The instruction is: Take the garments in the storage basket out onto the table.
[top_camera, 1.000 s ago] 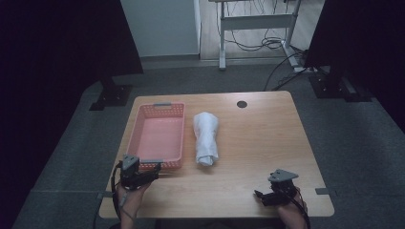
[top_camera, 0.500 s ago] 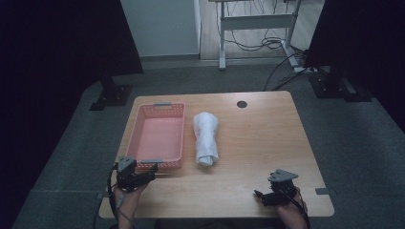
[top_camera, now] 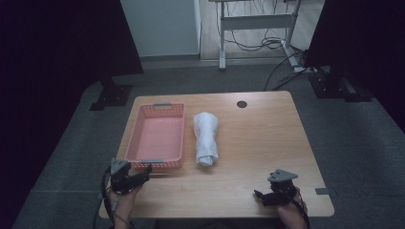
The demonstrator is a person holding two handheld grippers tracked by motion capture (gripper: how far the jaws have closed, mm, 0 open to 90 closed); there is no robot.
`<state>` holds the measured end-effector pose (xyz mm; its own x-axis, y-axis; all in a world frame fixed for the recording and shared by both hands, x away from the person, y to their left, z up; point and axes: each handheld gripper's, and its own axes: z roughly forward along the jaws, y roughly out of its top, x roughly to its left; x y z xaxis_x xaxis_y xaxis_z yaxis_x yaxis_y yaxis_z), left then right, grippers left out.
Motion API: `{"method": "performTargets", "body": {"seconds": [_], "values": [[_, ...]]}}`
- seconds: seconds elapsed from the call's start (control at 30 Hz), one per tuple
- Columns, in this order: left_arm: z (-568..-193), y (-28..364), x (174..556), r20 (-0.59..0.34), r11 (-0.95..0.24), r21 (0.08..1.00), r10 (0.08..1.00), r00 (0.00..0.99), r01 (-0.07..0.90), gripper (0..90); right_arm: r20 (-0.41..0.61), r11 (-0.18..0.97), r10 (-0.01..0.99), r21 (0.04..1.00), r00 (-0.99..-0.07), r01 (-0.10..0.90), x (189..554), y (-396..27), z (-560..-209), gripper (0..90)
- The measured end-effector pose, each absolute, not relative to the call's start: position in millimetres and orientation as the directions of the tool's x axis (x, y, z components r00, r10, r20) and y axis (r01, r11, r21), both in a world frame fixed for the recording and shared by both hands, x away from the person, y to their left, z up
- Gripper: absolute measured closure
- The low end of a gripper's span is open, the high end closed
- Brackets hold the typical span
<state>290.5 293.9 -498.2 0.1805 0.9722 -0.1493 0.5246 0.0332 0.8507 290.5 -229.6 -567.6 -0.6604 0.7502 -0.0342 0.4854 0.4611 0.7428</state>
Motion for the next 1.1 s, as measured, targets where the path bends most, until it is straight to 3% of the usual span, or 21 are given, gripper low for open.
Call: {"method": "performTargets", "body": {"seconds": [1.1], "values": [[-522.4,312.9,286.0,-0.182,0.078,0.821,0.975,0.131,0.566,9.6,-0.037,0.462,0.75,0.744,-0.66,0.483,290.1,-228.9,-567.6,4.8]]}}
